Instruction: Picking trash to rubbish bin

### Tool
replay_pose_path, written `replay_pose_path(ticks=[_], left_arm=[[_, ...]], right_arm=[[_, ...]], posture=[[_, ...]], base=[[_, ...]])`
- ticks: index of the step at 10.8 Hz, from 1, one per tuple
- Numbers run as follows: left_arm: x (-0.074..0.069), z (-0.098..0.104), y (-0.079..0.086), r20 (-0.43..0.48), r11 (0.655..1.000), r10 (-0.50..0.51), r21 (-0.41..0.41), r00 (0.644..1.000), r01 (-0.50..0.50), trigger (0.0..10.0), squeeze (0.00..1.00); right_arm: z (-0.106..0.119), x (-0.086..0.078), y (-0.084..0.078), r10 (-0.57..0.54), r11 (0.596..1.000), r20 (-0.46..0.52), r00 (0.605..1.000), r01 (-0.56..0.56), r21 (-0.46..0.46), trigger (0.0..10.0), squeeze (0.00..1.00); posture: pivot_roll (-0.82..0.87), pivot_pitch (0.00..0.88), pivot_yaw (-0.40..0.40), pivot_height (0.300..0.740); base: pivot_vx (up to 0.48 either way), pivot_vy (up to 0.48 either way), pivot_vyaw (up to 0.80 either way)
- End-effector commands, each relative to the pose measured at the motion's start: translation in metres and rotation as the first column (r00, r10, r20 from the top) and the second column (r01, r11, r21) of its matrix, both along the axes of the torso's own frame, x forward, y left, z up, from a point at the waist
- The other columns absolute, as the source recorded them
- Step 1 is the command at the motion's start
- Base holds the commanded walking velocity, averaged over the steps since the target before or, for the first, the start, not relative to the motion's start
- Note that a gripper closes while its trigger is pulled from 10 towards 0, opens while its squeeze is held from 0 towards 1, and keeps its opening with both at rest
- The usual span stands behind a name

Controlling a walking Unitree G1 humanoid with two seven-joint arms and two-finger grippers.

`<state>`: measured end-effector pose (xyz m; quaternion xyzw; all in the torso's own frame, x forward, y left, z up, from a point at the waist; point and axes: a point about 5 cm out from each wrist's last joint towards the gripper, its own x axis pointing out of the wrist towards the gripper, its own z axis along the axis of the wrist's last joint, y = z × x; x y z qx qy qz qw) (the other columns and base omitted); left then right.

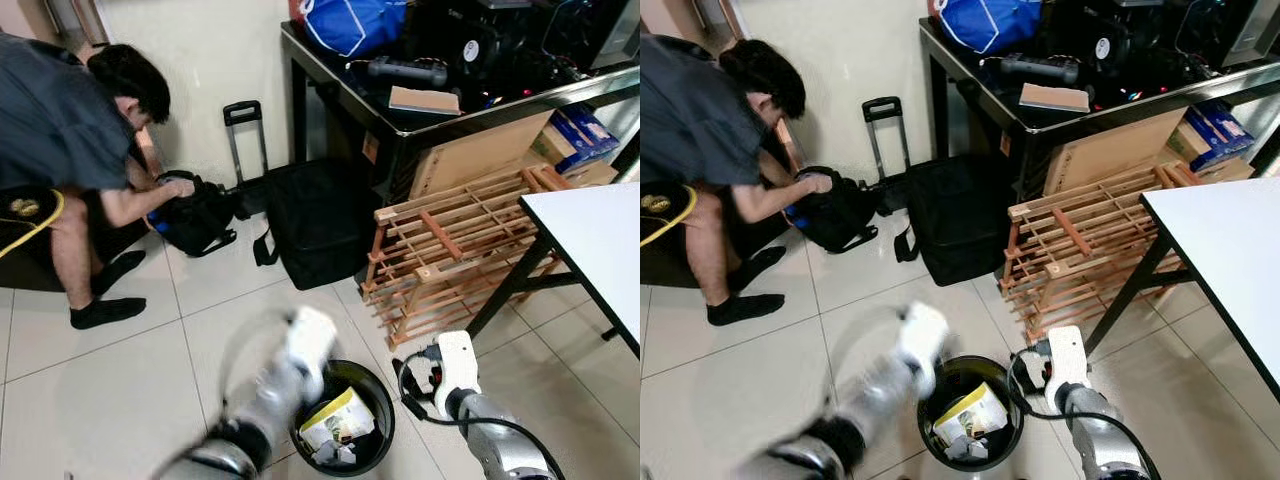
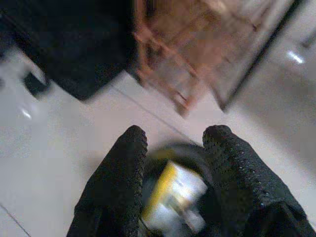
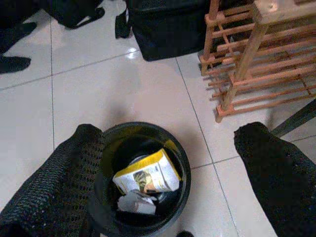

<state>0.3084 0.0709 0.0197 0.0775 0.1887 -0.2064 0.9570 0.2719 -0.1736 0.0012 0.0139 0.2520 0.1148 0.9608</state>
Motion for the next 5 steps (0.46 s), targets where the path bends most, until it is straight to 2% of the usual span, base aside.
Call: replay_pose_path(ticks=[1, 2, 3, 4, 5], left_arm=[[-0.002, -0.004, 0.015, 0.019, 0.998, 0.064, 0.010, 0.998, -0.064, 10.0, 0.00], [0.002, 0.000, 0.029, 0.064, 0.993, 0.114, 0.019, 0.991, -0.116, 10.0, 0.00], [0.004, 0.003, 0.035, 0.089, 0.989, 0.144, 0.021, 0.986, -0.146, 10.0, 0.00], [0.011, 0.014, 0.043, 0.161, 0.980, 0.196, 0.005, 0.967, -0.199, 10.0, 0.00], [0.019, 0.031, 0.045, 0.250, 0.973, 0.229, -0.031, 0.941, -0.229, 10.0, 0.00]], right_arm=[[0.009, 0.007, 0.001, -0.012, 1.000, 0.048, 0.999, 0.012, 0.007, 10.0, 0.00], [0.018, 0.014, 0.005, -0.005, 1.000, 0.095, 0.995, 0.004, 0.013, 10.0, 0.00], [0.025, 0.018, 0.008, -0.002, 1.000, 0.130, 0.991, -0.001, 0.024, 10.0, 0.00], [0.041, 0.026, 0.014, 0.011, 0.999, 0.215, 0.977, -0.022, 0.049, 10.0, 0.00], [0.057, 0.034, 0.012, -0.018, 0.999, 0.297, 0.955, 0.004, 0.046, 10.0, 0.00]], posture=[[-0.13, 0.154, 0.049, 0.740], [-0.12, 0.152, 0.051, 0.740], [-0.12, 0.150, 0.052, 0.740], [-0.12, 0.147, 0.055, 0.740], [-0.12, 0.140, 0.057, 0.740]], base=[[0.000, 0.000, 0.00], [0.000, 0.000, 0.00], [0.000, 0.000, 0.00], [0.000, 0.000, 0.00], [0.000, 0.000, 0.00]])
